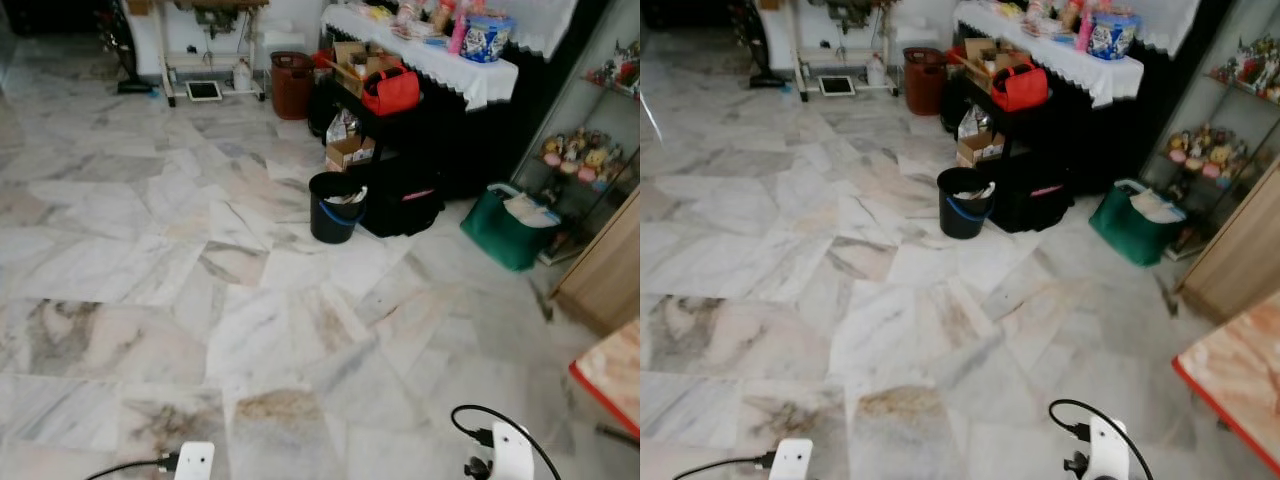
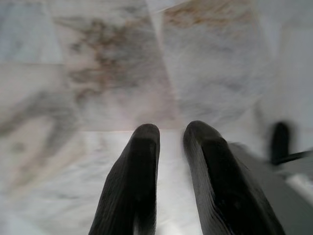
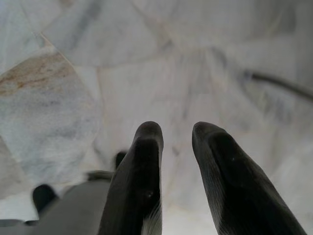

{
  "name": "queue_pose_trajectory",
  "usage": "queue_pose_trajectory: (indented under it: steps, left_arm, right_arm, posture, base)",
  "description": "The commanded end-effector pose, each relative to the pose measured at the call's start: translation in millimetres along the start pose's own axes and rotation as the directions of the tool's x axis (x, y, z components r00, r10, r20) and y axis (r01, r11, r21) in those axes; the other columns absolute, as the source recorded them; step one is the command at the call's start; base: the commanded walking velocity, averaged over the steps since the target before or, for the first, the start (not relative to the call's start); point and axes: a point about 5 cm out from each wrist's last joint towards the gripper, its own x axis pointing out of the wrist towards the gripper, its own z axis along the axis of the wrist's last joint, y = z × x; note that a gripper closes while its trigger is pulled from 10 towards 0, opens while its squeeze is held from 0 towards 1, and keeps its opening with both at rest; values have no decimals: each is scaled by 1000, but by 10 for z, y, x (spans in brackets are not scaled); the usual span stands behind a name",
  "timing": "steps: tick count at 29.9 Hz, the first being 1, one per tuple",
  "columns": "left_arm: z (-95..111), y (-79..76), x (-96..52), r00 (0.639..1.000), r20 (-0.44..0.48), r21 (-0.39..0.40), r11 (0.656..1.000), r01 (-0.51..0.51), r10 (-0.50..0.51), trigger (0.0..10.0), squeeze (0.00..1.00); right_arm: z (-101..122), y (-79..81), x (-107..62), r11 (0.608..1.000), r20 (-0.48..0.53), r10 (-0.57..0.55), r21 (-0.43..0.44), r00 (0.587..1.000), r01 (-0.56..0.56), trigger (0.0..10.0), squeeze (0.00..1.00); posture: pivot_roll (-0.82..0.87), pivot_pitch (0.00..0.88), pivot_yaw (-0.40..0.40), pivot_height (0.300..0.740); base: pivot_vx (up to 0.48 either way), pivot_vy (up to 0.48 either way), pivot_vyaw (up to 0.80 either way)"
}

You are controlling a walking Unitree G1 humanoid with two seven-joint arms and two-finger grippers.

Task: Setting the table

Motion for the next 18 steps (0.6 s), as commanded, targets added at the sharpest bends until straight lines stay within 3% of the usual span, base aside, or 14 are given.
queue_pose_trajectory:
  steps: [1, 2, 4, 6, 9, 10, 14, 18]
  left_arm:
    - [34, -104, 9, 999, 5, 26, 999, 40, -40, 10000, 0]
    - [34, -104, 9, 999, 5, 26, 999, 40, -40, 10000, 0]
    - [270, 20, 58, 997, 56, 119, 992, 39, -46, 10000, 0]
    - [368, 89, 74, 997, 77, 136, 990, 20, -30, 10000, 0]
    - [419, 140, 80, 996, 90, 116, 993, -2, -9, 10000, 0]
    - [456, 185, 84, 995, 97, 110, 994, -16, 6, 10000, 0]
    - [521, 307, 81, 992, 120, 106, 993, -54, 41, 10000, 0]
    - [511, 402, 70, 989, 123, 84, 992, -90, 79, 10000, 0]
  right_arm:
    - [-3, -66, -9, 999, 7, -30, 29, 1000, 30, 10000, 0]
    - [-3, -66, -9, 999, 7, -30, 29, 1000, 30, 10000, 0]
    - [-38, 74, 1, 1000, -4, 9, -18, 1000, -9, 10000, 0]
    - [-54, 109, 2, 1000, -9, 17, -26, 1000, -17, 10000, 0]
    - [-52, 106, 4, 1000, -10, 4, 5, 1000, -3, 10000, 0]
    - [-36, 152, 11, 999, -4, 2, 40, 1000, -2, 10000, 0]
    - [-60, 373, 18, 998, -9, 59, 33, 998, -59, 10000, 0]
    - [-105, 491, 14, 997, -28, 78, 28, 997, -77, 10000, 0]
  posture:
    - [99, 0, -24, 728]
    - [99, 0, -24, 728]
    - [95, 0, -44, 728]
    - [99, 0, -49, 728]
    - [106, 0, -49, 728]
    - [120, 0, -48, 728]
    - [199, 0, -71, 728]
    - [256, 0, -100, 728]
  base:
    - [0, 0, -688]
    - [0, 0, -688]
    - [0, 0, -688]
    - [0, 0, -688]
    - [0, 0, -681]
    - [0, 0, -681]
    - [0, 0, -684]
    - [0, 0, -684]
